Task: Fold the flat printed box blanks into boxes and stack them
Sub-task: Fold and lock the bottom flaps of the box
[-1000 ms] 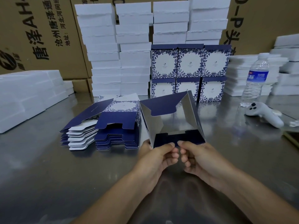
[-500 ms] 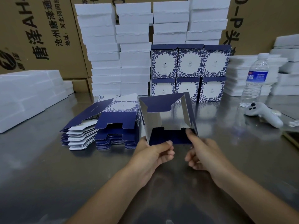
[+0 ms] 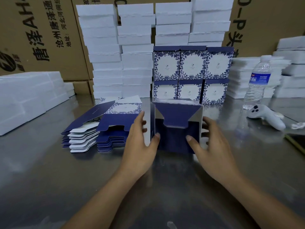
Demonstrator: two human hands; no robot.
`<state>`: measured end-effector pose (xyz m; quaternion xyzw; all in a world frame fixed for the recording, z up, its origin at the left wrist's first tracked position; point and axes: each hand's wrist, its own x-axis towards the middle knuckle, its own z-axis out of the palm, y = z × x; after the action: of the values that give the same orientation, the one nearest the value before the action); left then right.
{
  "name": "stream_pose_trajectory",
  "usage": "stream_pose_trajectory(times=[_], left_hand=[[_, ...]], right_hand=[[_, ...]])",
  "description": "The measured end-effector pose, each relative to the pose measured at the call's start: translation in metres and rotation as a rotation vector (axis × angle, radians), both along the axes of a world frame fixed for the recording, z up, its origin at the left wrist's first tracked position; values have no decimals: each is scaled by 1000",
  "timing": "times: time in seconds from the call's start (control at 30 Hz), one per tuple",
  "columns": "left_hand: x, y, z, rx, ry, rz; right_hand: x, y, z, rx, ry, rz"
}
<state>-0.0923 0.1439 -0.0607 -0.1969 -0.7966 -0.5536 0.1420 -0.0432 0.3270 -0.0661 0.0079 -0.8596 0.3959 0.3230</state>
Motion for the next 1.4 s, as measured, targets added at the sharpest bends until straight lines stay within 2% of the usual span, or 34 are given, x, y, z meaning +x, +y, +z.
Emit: stream_pose_trajectory(times=[0.1,0.23,0.37,0.53,0.67,0.9,1.23,1.4], left_hand=[[8,1,8,151,6,-123],[13,1,11,130,51,-221],[16,5,12,232,-11,-356],[16,0,17,306,-83,-258],[17,-2,21,305,-89,-173],[18,-1,21,275,-95,-187],[24,7,13,239,-58,-273],[25,8,12,236,-47,-266]], right_hand=[[2,-1,4,-39,-22,107],[5,-3,9,-50,-3,168],[4,0,9,-158,30,297],[0,4,6,-330,79,371],[-4,6,3,-353,118,414],[-7,7,2,-269,113,220],[-5,9,3,102,160,-33],[-6,11,4,138,128,-103]])
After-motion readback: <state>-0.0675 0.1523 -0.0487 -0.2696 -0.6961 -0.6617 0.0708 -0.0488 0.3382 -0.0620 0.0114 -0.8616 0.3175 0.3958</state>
